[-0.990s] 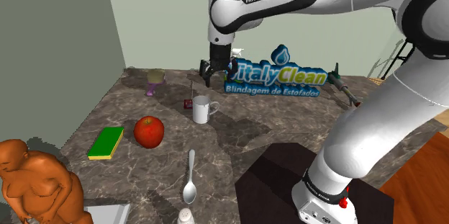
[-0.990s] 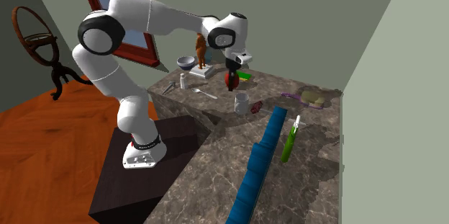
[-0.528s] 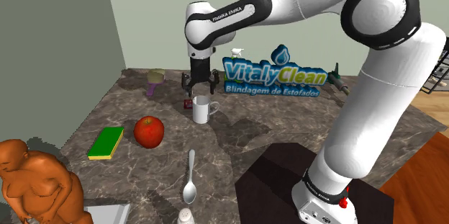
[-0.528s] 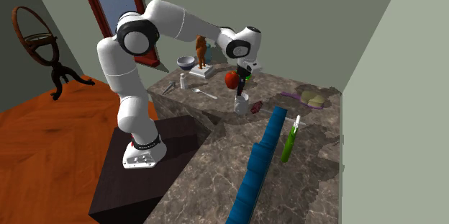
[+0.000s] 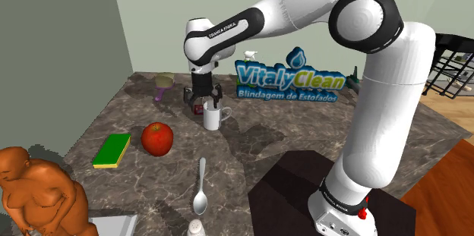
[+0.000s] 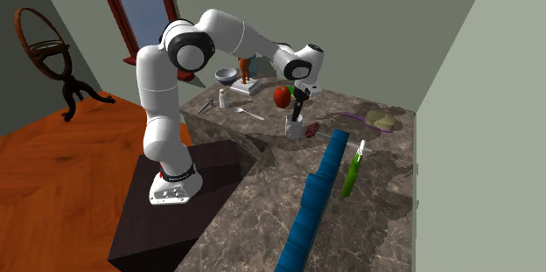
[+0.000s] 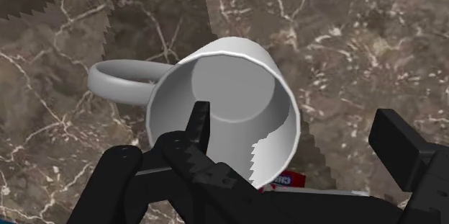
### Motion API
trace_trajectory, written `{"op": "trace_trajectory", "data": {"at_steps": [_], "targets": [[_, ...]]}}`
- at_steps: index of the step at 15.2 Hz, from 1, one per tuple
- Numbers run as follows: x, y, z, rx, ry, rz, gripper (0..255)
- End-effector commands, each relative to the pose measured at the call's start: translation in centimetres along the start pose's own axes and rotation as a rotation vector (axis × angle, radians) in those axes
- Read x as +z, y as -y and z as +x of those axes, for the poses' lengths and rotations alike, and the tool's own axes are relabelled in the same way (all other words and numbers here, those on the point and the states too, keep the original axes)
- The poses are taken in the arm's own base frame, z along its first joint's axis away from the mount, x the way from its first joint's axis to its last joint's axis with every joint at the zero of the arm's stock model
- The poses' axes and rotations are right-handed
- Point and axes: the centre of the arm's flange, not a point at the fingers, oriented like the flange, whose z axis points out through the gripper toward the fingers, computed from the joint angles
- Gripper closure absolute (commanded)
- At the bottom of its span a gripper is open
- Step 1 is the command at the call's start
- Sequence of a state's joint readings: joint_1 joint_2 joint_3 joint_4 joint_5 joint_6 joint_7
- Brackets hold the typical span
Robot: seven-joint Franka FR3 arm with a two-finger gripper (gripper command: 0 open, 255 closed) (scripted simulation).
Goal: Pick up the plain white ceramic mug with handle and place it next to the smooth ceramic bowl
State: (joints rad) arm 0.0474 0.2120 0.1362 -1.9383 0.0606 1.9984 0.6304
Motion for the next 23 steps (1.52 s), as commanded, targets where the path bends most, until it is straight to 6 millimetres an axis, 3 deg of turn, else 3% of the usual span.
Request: {"op": "trace_trajectory", "data": {"at_steps": [1, 3, 10, 11, 20, 23], "targets": [[1.0, 0.0, 0.0, 0.0, 0.0, 0.0, 0], [1.9, 0.0, -0.1, 0.0, 0.0, 0.0, 0], [1.9, 0.0, 0.0, 0.0, 0.0, 0.0, 0], [1.9, 0.0, 0.0, 0.0, 0.0, 0.0, 255], [1.9, 0.0, 0.0, 0.0, 0.0, 0.0, 255], [0.3, 0.0, -0.3, 0.0, 0.0, 0.0, 255]]}}
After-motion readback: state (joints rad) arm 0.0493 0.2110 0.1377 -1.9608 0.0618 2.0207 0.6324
